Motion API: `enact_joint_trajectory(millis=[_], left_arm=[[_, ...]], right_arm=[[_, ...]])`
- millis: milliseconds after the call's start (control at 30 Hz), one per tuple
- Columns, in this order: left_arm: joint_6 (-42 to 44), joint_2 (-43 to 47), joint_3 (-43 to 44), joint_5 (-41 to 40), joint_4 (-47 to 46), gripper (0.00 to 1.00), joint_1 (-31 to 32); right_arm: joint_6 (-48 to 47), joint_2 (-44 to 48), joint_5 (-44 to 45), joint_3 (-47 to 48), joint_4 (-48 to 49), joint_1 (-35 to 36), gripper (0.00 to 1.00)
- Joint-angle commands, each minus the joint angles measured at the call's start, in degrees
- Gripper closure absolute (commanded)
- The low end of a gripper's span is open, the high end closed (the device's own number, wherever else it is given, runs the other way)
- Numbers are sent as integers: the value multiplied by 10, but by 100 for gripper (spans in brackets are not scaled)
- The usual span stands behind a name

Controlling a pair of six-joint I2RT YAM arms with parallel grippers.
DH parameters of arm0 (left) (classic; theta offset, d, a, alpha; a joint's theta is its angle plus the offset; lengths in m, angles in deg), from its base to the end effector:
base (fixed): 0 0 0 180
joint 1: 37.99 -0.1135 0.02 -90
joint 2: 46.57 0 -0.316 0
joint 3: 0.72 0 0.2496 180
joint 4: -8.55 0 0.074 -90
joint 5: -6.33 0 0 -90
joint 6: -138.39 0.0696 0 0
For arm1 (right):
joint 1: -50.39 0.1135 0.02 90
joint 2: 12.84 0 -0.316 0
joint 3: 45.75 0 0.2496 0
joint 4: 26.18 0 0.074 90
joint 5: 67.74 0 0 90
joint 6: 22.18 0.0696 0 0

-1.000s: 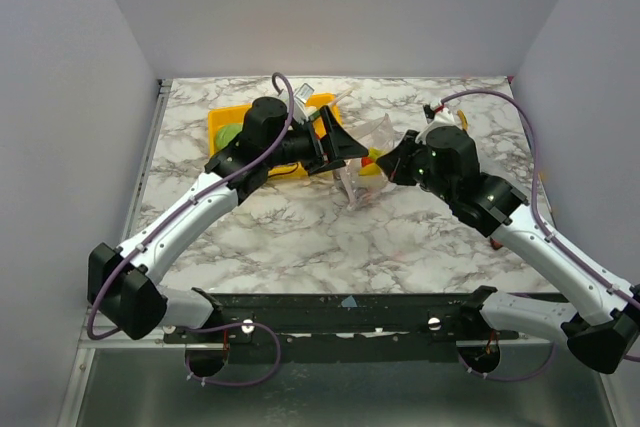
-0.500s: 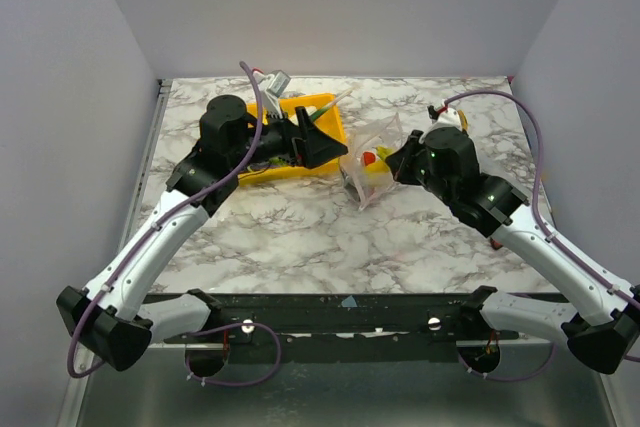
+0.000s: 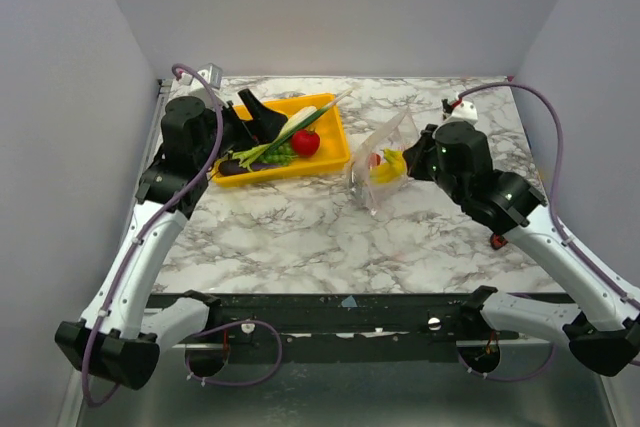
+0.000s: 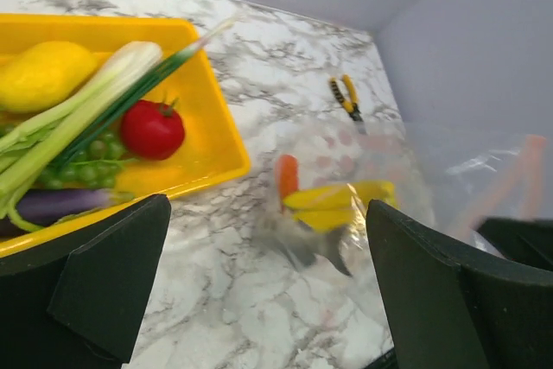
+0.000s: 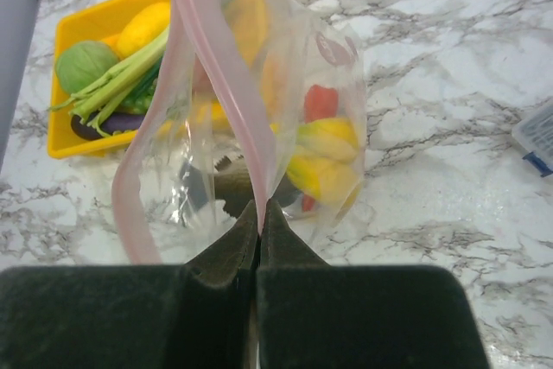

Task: Place the food in the zip-top bag and seal the zipper
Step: Pick up the fake vegetable from the bin.

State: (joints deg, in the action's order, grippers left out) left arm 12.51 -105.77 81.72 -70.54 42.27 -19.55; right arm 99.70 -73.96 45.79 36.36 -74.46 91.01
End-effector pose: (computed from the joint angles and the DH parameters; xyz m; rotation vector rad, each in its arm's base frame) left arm 0.2103 -0.0868 0.4576 -0.1041 1.8323 -0.8809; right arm 0.1873 0.1240 0.4164 0.1012 2.0234 0.3866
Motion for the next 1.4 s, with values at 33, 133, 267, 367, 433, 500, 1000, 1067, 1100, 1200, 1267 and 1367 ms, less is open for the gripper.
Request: enact_joint_trajectory(millis=[33,133,267,367,433,500,1000,1067,1100,1200,1267,1367], left_arm=[[-28,-105,-14,8,1,3,-70],[-14,-194,28,33,6,7,-86],[6,-316,107,50,41,12,-91],[48,-378,174,44,77,16,-88],[109,-424,231,34,115,16,-86],[165,-494,325,3,203,16,-80],[169,-612,387,61,181,18,-12],[122,-608,359,42,149,17,-6],[98,-610,357,15,148,16,-3],[49,-638,387,-62,190,15,2],[24,-658,409,-86,207,16,2],[5,-676,429,-95,206,16,2]], right_arm=[[-35,36,38,81,-65,4,100],[-45,46,31,89,-67,4,99],[-48,38,13,58,-52,4,99],[-52,32,16,34,-44,4,99],[-61,29,23,25,-41,4,99],[-67,26,23,18,-36,4,100],[-59,13,-31,-1,-8,3,100],[-56,17,-36,1,-10,3,99],[-55,19,-37,2,-12,3,99],[-50,25,-36,5,-16,3,99],[-48,27,-38,6,-18,3,99],[-45,27,-38,5,-19,3,100]])
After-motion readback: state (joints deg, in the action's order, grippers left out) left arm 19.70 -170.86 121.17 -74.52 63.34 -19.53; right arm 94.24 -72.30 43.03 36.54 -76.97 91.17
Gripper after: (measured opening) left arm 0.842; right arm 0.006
